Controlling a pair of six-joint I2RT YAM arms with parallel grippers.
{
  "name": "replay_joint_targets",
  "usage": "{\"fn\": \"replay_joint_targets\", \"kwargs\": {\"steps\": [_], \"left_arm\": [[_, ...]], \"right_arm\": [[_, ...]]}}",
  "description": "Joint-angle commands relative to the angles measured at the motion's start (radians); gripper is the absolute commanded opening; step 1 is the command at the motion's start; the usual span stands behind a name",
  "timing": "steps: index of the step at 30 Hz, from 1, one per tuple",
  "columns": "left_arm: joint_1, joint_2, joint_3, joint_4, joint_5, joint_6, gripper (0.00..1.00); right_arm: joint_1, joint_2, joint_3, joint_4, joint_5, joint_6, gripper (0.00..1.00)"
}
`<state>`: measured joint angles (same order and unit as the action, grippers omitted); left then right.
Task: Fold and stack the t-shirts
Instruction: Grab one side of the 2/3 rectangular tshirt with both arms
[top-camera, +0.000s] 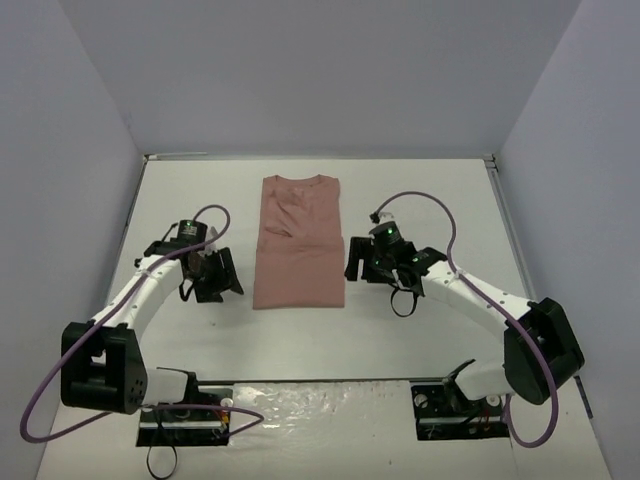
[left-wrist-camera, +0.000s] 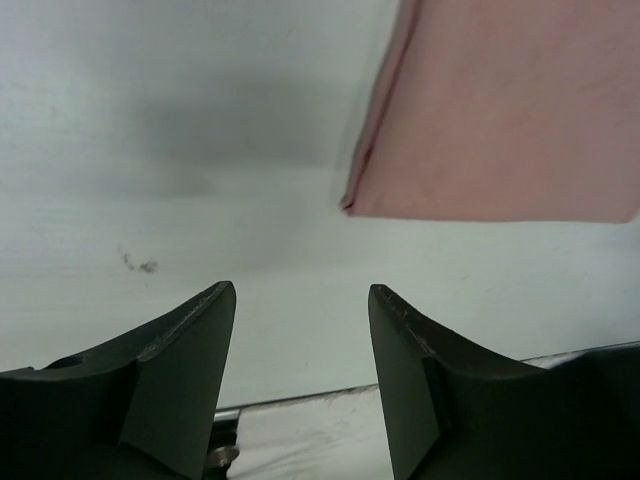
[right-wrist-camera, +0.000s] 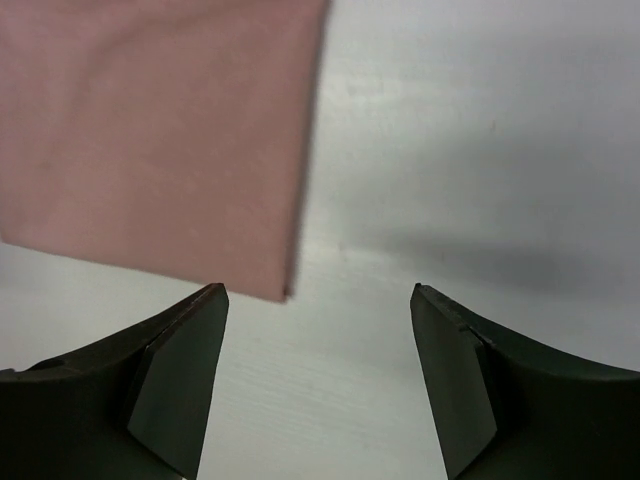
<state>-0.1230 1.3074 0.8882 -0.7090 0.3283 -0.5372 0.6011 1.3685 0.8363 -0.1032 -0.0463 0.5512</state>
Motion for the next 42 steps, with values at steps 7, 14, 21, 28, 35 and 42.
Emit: {"fn": "replay_joint_targets", "kwargs": {"steps": [7, 14, 21, 28, 35, 42], "left_arm": [[-0.127, 0.067, -0.017, 0.079, -0.065, -0.083, 0.53], [-0.148, 0.191, -0.015, 0.145, -0.092, -0.087, 0.52], [-0.166, 0.232, -0.01, 0.184, -0.097, -0.093, 0.51], [-0.17, 0.243, -0.008, 0.206, -0.104, -0.093, 0.47], [-0.188, 0.282, -0.007, 0.213, -0.13, -0.1, 0.44], [-0.215, 0.304, -0.018, 0.249, -0.132, -0.118, 0.42]], "right_arm": [[0.189, 0.057, -0.039, -0.033, 0.218, 0.281, 0.64], [0.237, 0.106, -0.019, -0.034, 0.256, 0.329, 0.62], [0.256, 0.119, -0.02, -0.033, 0.272, 0.354, 0.62], [0.282, 0.145, -0.016, -0.033, 0.288, 0.374, 0.62], [0.299, 0.161, -0.012, -0.033, 0.299, 0.398, 0.61], [0.31, 0.178, 0.001, -0.033, 0.312, 0.409, 0.61]]}}
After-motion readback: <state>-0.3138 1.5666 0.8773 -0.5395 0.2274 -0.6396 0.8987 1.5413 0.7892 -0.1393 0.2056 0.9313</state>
